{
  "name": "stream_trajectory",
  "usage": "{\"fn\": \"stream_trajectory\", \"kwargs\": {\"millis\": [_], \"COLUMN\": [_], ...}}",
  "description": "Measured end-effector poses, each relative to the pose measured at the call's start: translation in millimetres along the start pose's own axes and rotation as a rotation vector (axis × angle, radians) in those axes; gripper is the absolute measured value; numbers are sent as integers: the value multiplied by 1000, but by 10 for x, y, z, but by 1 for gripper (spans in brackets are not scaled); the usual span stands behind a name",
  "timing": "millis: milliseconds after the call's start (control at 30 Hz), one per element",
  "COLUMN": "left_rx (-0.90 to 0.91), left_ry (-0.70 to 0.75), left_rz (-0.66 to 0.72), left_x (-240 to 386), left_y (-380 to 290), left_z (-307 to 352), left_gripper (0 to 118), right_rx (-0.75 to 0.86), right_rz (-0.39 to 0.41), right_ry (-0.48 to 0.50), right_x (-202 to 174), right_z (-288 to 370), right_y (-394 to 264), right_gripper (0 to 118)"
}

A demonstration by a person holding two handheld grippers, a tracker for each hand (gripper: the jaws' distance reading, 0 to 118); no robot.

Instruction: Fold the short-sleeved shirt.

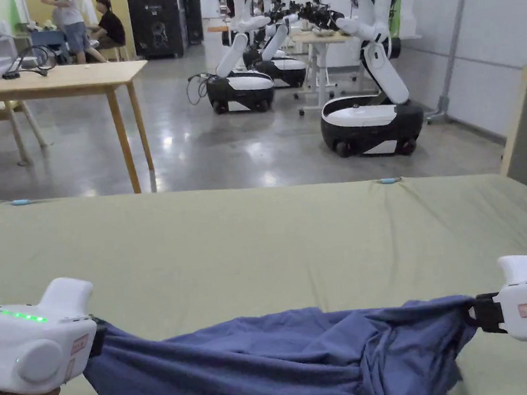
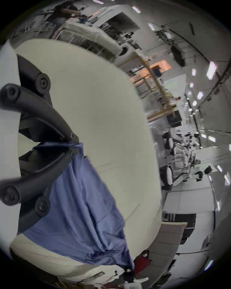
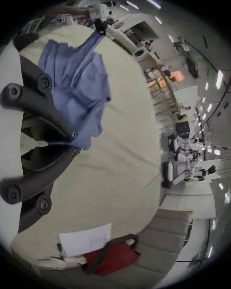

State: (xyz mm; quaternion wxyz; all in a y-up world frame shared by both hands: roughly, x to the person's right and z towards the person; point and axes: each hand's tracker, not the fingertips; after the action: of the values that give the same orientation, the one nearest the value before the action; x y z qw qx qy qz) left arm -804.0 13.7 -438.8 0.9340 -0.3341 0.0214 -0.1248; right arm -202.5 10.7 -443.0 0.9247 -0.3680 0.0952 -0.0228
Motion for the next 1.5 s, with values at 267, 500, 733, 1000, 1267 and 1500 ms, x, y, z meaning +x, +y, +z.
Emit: {"fn": "stream_trajectory", "kwargs": {"millis": [267, 500, 733, 1000, 1267, 1500], "left_rx": [223, 390, 468, 424, 311, 311], "left_ry": [126, 124, 172, 187, 164, 45], "left_rz": [11, 126, 188, 230, 249, 271], "left_x": [-673, -1122, -1297, -1042, -704, -637], "left_y": [1089, 2077, 2752, 2295, 1453, 761], "left_z": [893, 1353, 1316, 411, -153, 518], "left_gripper": [0, 0, 0, 0, 0, 0], "right_rx": [314, 555, 635, 544, 474, 427], "right_rz": [119, -56, -42, -31, -40, 32], "right_ry": [-178, -198, -263, -271, -288, -252], "right_x": [-556, -609, -581, -455, -329, -179], "right_z": [1154, 1814, 1863, 744, 123, 633], "right_y": [1103, 2101, 2772, 2266, 1368, 611], "right_gripper": [5, 5, 5, 5, 5, 5]}}
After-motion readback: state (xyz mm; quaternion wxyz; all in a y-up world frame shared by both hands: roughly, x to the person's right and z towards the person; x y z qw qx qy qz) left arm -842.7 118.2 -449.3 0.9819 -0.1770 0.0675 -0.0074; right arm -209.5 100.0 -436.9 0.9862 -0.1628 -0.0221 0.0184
